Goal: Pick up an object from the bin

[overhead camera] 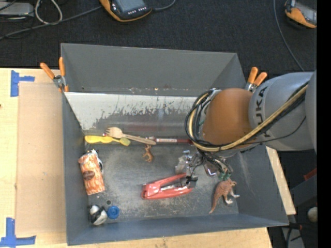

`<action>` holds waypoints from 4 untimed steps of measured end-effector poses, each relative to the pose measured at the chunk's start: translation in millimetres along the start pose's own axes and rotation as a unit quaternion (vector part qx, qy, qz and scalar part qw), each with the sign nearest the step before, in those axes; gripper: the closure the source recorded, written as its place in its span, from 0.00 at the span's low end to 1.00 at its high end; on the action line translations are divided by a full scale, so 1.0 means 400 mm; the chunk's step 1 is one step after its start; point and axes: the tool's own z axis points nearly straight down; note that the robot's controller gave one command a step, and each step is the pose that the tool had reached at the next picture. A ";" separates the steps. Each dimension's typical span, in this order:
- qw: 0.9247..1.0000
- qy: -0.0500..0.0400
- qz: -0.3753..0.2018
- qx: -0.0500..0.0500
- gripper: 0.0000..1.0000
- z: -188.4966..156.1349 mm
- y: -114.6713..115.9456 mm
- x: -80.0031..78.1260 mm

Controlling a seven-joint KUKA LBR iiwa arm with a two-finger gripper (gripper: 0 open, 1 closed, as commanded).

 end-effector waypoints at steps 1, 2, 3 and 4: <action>1.000 0.003 0.007 -0.001 1.00 -0.093 -0.034 -0.035; 0.999 0.000 -0.033 -0.001 1.00 -0.209 -0.144 -0.067; 0.997 -0.002 -0.083 -0.001 1.00 -0.054 -0.206 -0.065; 0.995 0.006 -0.099 -0.004 1.00 -0.026 -0.223 -0.056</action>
Offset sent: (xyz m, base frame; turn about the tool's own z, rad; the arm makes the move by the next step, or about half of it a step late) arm 0.0355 -0.0518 0.0842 -0.0660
